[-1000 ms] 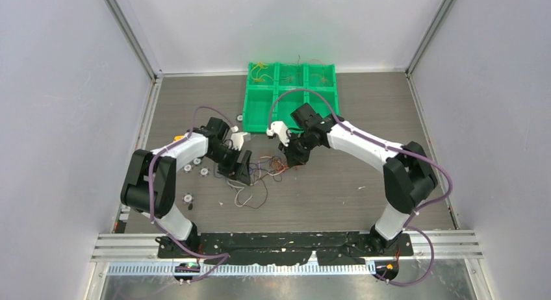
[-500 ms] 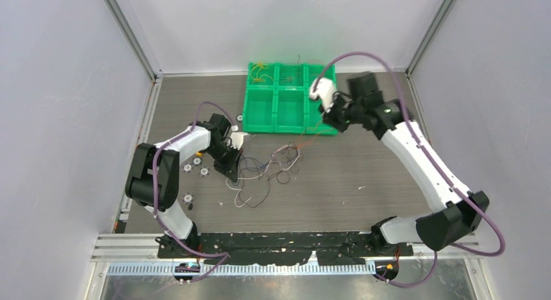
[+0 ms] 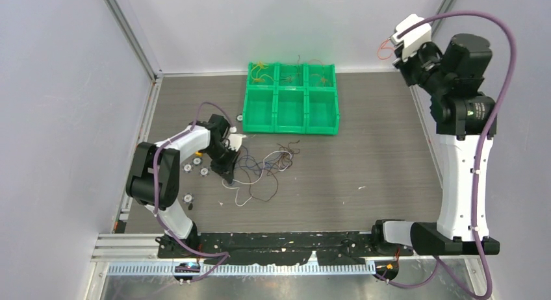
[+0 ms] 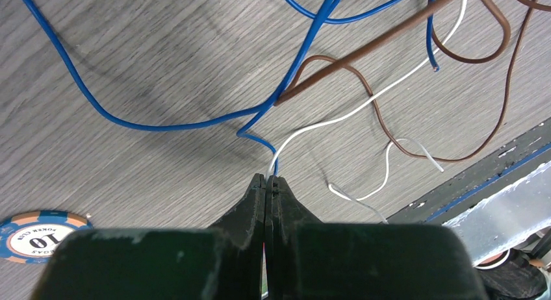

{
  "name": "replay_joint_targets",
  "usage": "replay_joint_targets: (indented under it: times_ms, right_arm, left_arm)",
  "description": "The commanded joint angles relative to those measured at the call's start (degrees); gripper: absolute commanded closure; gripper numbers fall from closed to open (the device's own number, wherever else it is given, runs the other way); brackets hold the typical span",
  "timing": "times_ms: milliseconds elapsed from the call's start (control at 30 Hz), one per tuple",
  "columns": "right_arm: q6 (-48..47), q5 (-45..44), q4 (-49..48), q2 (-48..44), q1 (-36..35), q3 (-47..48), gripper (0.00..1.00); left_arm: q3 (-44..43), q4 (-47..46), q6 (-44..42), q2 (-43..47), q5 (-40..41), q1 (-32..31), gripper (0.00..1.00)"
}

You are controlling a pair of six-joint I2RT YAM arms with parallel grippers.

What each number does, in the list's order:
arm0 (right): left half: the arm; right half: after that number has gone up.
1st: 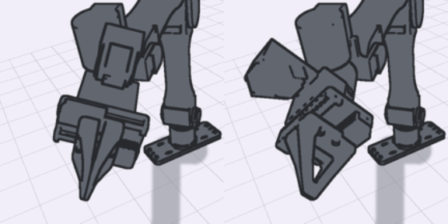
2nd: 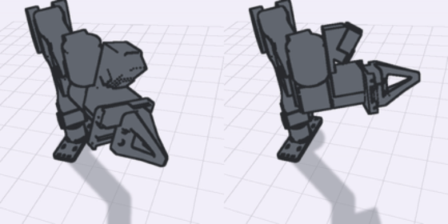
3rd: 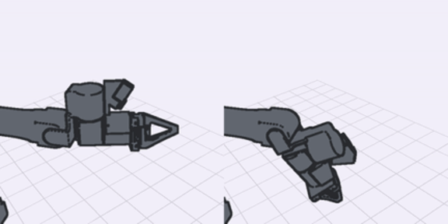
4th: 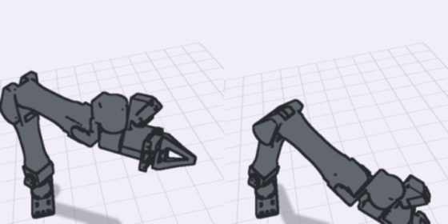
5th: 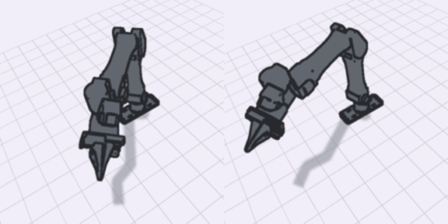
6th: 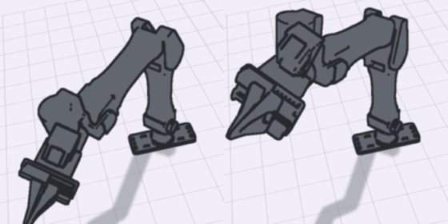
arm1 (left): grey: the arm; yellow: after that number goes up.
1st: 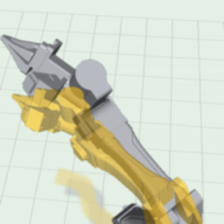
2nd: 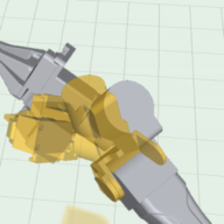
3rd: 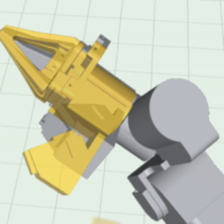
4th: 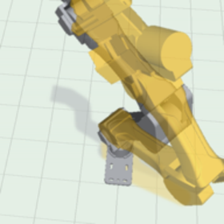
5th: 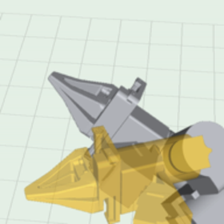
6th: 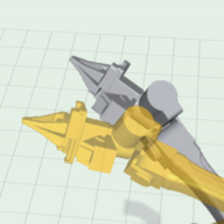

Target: Untangle the cables

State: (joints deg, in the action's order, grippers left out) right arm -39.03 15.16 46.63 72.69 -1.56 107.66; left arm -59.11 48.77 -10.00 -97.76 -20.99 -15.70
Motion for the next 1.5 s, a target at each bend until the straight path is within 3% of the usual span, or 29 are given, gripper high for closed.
replay_joint_targets:
  times_ms: [0, 100, 267, 500, 733, 1067, 1467]
  right_arm:
    - [0.56, 2.06, -1.57, 2.06, 3.09, 4.22, 0.95]
    - [3.12, 3.26, -4.48, 2.82, 3.31, 3.69, 0.95]
    - [9.99, 5.10, -11.81, 5.15, 3.32, 1.12, 0.95]
    - [25.21, 12.79, -25.84, 14.40, 2.91, 1.22, 0.95]
    - [36.48, 12.92, -40.61, 27.11, -0.66, 6.82, 0.95]
    - [43.15, 8.17, -48.14, 47.95, -1.59, 25.50, 0.95]
    - [37.22, 6.70, -53.14, 52.18, -5.76, 18.12, 0.95]
  left_arm:
    - [-1.45, 1.48, -1.93, 1.74, -0.20, 0.59, 1.00]
    - [-1.63, 1.78, -2.39, 2.33, -3.05, 0.59, 0.98]
    - [-1.54, 0.94, -0.79, 7.71, -11.25, 0.51, 0.47]
    - [-4.52, -0.39, 2.38, 14.76, -17.52, -0.07, 0.06]
    - [-6.13, -2.23, 5.67, 17.23, -20.13, -0.29, 0.00]
    - [-6.10, -2.76, 5.20, 16.49, -18.47, -0.29, 0.00]
    - [-6.41, -2.86, 4.29, 13.56, -18.55, -0.21, 0.00]
